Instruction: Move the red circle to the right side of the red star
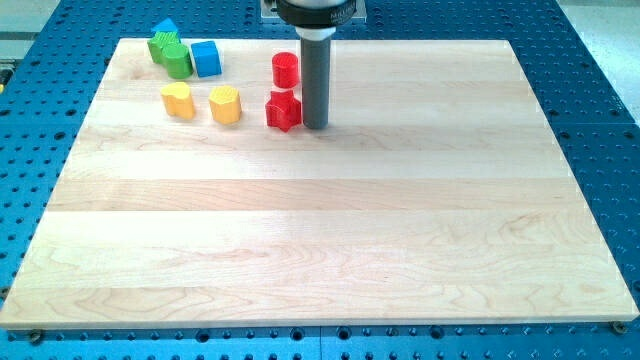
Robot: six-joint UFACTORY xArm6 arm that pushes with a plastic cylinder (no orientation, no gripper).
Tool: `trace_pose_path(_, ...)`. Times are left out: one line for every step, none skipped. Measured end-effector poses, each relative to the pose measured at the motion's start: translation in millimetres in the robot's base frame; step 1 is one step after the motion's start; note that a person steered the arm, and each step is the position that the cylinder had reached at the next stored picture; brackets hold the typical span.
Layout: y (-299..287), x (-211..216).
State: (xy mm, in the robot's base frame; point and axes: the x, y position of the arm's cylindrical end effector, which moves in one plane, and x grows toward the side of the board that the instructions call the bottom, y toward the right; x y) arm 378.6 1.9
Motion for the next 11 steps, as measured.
trace_pose_path(20, -1)
trace_pose_path(70, -83)
trace_pose_path(28, -129)
trace_pose_path(-21, -161)
trace_pose_path(-57, -149)
trace_pose_path(-67, -149)
trace_pose_path(-45, -101)
trace_pose_path(-4, -75)
trace_pose_path(-10, -69)
trace_pose_path(27, -47)
trace_pose_path(48, -55)
